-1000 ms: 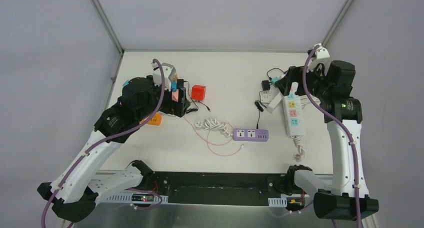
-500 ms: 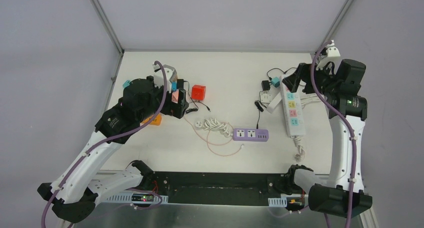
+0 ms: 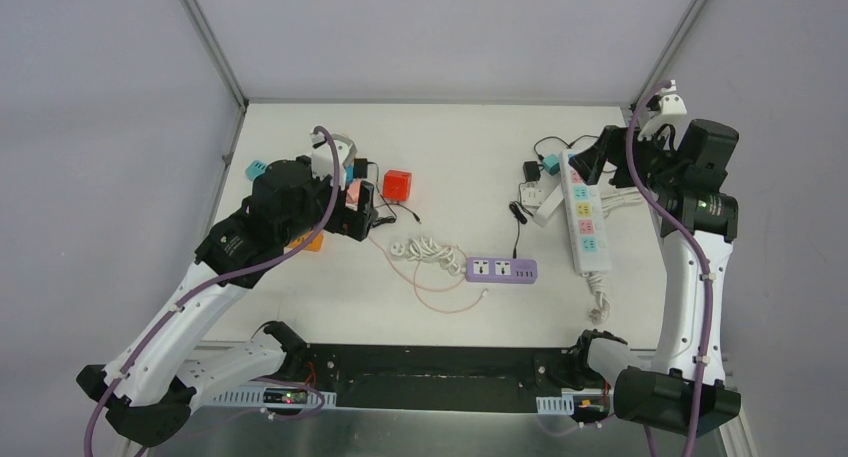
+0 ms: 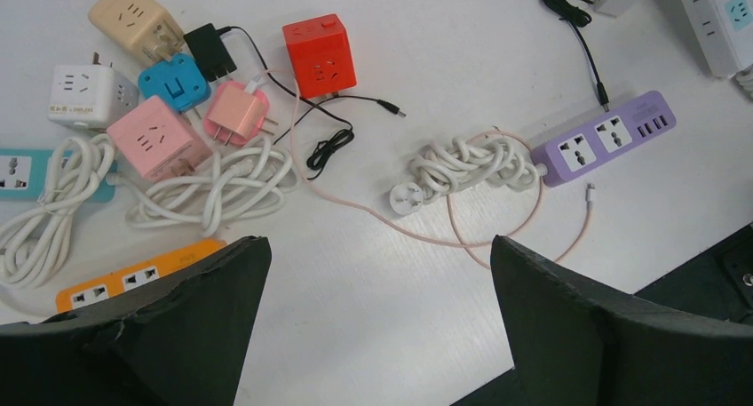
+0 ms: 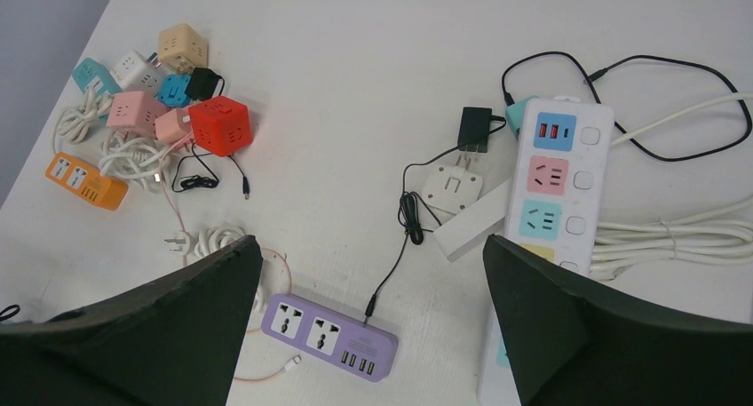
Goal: Pull the plug off the socket
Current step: Reset both arms
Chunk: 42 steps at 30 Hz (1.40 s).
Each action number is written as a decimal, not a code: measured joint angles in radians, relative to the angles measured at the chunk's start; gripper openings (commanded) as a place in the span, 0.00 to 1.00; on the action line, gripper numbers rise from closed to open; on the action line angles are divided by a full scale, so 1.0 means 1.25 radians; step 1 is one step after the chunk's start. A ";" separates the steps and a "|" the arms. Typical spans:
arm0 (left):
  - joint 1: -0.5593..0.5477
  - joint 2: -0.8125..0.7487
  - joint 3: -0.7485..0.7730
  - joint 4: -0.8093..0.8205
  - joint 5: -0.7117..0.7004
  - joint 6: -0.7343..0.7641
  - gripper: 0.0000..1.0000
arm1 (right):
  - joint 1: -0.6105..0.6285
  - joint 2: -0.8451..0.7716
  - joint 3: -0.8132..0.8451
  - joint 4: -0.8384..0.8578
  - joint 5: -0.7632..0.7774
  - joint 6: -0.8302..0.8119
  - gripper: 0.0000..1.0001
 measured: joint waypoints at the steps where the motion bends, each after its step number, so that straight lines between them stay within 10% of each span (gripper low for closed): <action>1: 0.000 0.000 -0.001 0.000 0.000 0.000 0.99 | -0.001 0.000 0.000 0.000 0.000 0.000 1.00; 42: 0.026 -0.026 -0.029 0.024 -0.039 -0.006 0.99 | -0.004 -0.004 0.000 -0.011 -0.008 -0.001 1.00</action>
